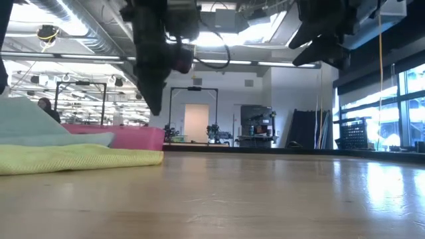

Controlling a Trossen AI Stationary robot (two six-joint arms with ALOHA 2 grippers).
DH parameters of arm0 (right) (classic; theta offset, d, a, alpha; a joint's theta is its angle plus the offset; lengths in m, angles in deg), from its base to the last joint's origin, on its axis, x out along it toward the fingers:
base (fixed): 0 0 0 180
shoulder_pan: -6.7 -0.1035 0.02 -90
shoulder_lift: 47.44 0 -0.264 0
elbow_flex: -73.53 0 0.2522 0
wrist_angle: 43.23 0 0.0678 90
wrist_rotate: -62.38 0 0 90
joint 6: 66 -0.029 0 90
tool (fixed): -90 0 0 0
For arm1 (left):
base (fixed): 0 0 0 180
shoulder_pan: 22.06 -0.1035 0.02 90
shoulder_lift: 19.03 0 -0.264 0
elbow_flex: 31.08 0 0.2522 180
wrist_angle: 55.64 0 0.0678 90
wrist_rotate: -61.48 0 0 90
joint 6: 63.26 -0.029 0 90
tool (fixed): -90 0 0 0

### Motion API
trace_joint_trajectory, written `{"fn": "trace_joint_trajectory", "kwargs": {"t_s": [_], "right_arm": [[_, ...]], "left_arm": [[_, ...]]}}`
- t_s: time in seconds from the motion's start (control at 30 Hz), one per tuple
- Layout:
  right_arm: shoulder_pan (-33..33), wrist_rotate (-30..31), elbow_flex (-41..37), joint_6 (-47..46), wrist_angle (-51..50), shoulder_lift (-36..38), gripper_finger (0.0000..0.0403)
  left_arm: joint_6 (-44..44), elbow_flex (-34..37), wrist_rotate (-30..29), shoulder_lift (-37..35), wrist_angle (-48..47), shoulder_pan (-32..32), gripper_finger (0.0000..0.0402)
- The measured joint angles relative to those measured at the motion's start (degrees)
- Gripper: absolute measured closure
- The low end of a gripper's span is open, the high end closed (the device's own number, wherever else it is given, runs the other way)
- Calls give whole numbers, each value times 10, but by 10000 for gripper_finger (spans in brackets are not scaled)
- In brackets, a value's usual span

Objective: Fold microfiber towels
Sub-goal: Fold the right yellow microfiber towel on the table

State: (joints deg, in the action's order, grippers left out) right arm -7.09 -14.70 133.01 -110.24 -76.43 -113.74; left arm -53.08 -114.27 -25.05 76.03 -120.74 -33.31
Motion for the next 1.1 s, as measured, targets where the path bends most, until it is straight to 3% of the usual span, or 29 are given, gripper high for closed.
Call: {"fn": "trace_joint_trajectory", "kwargs": {"t_s": [0.07, 0.27, 0.4, 0.57, 0.8, 0.97, 1.1], "right_arm": [[1, 0, 0, 22, 0, 0, 231], [5, -5, 0, 26, 7, 0, 231], [19, 41, 0, 54, 5, 0, 231], [45, 74, 0, 8, 6, 0, 231], [73, 76, 0, 69, 5, 0, 231], [88, 76, -2, 70, 4, -1, 231], [88, 75, -2, 57, 4, -1, 231]], "left_arm": [[-29, 8, 9, 4, 0, -27, 265], [-166, 26, 121, 2, 15, -96, 281], [-197, 52, 169, 2, 45, -123, 284], [-230, 65, 146, 2, 60, -110, 277], [-229, 96, 107, 7, 139, -75, 263], [-224, 109, 97, 38, 132, -61, 262], [-198, 110, 41, 62, 137, -51, 262]]}}
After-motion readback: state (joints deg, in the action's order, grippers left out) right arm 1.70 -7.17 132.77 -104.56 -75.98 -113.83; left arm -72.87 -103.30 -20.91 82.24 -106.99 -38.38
